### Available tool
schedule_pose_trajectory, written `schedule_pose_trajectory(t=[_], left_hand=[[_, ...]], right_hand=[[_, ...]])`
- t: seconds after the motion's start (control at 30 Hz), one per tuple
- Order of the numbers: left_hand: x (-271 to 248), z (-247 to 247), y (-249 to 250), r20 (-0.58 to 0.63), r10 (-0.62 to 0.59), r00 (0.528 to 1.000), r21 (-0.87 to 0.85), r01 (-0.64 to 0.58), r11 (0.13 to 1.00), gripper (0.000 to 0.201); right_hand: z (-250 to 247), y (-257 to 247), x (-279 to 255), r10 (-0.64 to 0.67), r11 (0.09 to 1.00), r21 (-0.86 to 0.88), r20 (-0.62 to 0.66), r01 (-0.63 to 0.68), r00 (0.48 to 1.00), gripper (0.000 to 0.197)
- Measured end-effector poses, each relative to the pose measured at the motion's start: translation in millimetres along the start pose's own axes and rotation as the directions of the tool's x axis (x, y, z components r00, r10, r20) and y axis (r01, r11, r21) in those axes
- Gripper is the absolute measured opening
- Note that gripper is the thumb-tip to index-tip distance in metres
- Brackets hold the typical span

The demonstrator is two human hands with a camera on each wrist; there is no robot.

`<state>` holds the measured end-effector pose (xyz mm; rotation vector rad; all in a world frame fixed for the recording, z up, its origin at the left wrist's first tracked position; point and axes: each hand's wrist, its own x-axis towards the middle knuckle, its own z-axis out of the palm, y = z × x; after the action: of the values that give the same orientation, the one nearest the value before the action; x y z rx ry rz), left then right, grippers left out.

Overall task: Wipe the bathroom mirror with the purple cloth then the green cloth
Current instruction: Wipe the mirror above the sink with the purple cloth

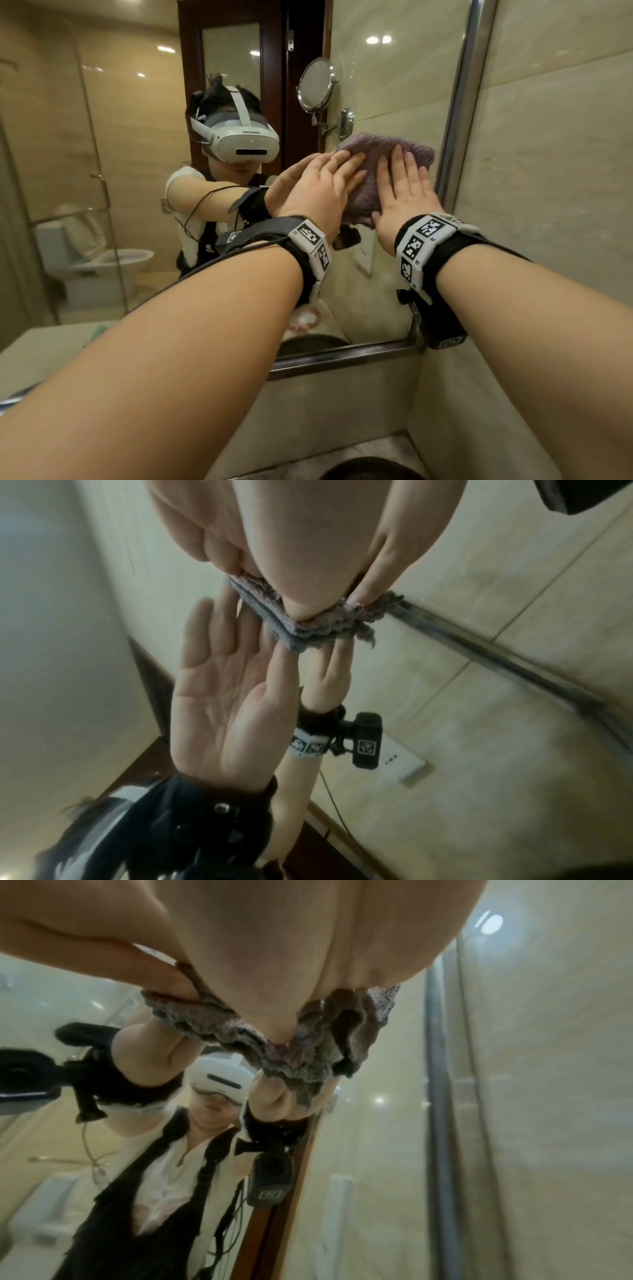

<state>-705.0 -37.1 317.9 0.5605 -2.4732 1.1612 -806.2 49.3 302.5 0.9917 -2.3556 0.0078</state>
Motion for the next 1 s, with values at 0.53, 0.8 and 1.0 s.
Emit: schedule_pose_trajectory(t=[0.53,0.8,1.0], left_hand=[[-156,97,-126,0.043,-0.008,0.999,0.061,0.005,0.998,0.065],[-178,114,-134,0.073,-0.006,0.997,0.095,-0.001,0.995,0.065],[-173,119,-127,0.071,0.047,0.996,0.283,-0.065,0.957,0.067]], right_hand=[[-22,-204,-41,-0.138,0.977,0.170,0.041,0.130,0.990,0.081],[-16,-242,-55,-0.097,0.983,0.157,0.023,0.093,0.995,0.079],[-8,-227,-52,-0.131,0.978,0.161,-0.011,0.131,0.991,0.076]])
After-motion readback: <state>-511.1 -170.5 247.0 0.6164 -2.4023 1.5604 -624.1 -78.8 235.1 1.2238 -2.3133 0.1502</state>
